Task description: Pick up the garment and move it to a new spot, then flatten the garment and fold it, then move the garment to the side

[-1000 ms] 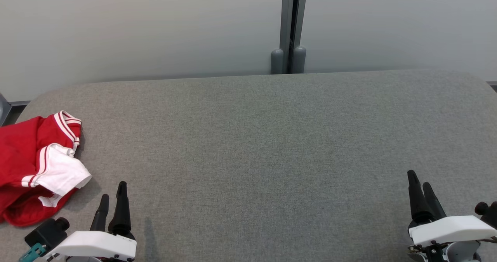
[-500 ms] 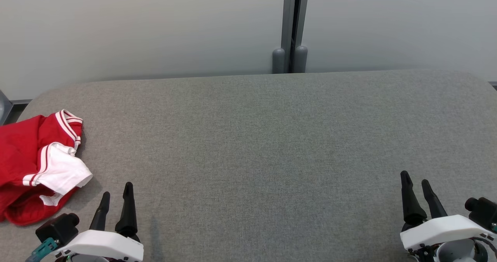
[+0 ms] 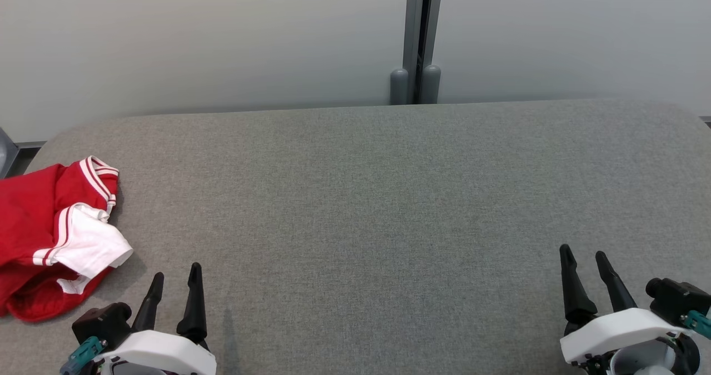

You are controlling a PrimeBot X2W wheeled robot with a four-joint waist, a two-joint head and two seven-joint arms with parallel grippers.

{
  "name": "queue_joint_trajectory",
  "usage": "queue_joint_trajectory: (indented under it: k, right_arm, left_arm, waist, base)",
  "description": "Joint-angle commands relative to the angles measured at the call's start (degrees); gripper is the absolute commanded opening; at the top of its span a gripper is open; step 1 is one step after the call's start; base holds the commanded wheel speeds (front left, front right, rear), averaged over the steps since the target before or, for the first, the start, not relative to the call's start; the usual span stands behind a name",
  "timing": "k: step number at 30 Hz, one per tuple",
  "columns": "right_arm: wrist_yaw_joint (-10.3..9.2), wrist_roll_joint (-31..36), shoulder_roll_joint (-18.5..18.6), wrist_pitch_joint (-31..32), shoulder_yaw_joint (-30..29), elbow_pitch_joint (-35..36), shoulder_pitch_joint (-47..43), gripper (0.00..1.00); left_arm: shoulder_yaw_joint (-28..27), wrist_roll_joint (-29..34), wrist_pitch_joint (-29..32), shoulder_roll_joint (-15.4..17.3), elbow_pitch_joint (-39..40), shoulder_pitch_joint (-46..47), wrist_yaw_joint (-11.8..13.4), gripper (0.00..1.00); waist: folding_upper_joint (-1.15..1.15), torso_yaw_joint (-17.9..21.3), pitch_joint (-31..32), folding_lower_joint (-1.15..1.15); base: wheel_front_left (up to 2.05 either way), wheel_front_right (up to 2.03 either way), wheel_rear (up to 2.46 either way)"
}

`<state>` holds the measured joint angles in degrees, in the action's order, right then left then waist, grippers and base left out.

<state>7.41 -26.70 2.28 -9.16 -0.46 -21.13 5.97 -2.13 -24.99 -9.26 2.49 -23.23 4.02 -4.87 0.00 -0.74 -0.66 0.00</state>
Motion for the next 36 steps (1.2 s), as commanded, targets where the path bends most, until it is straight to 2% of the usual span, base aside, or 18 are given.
queue_joint_trajectory:
  k: [1, 15, 36]
  right_arm:
    - [0.09, 2.2, 0.5, -0.8, 0.1, -0.1, 0.8, 1.0]
    - [0.1, 10.4, 0.6, -2.7, -2.2, -1.5, 1.1, 1.0]
    - [0.11, 19.8, 0.8, -5.1, -3.3, -3.4, 1.2, 1.0]
  left_arm:
    - [0.0, 1.8, -0.6, 0.4, 0.0, 0.8, 0.3, 1.0]
    - [-0.4, 9.1, -2.5, 0.6, -0.2, 0.2, 1.7, 1.0]
    - [-1.5, 18.4, -4.9, 0.6, -1.3, -0.9, 1.7, 1.0]
  waist:
    - [0.0, 0.0, 0.0, 0.0]
    - [0.0, -0.4, -0.1, 0.0]
    - [0.0, -0.9, 0.2, 0.0]
  base:
    - [0.0, 0.0, 0.0]
    - [0.0, 0.0, 0.0]
    - [0.0, 0.0, 0.0]
